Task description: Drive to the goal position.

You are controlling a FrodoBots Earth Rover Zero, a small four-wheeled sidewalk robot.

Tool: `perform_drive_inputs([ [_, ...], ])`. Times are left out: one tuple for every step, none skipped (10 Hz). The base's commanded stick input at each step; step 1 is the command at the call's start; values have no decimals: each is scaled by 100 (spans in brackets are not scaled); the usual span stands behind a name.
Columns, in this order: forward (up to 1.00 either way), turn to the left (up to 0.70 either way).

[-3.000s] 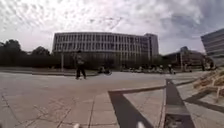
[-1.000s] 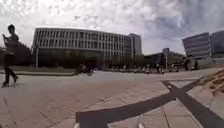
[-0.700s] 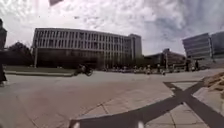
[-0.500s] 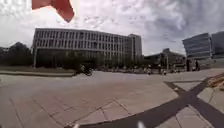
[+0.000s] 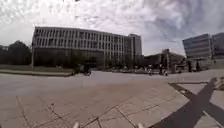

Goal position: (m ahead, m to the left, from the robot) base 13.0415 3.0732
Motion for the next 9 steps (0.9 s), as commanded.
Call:
perform_drive_inputs([
  [70,-14],
  [70,-14],
  [70,-14],
  [70,-14],
  [70,-12],
  [70,-5],
  [70,-1],
  [70,0],
  [70,0],
])
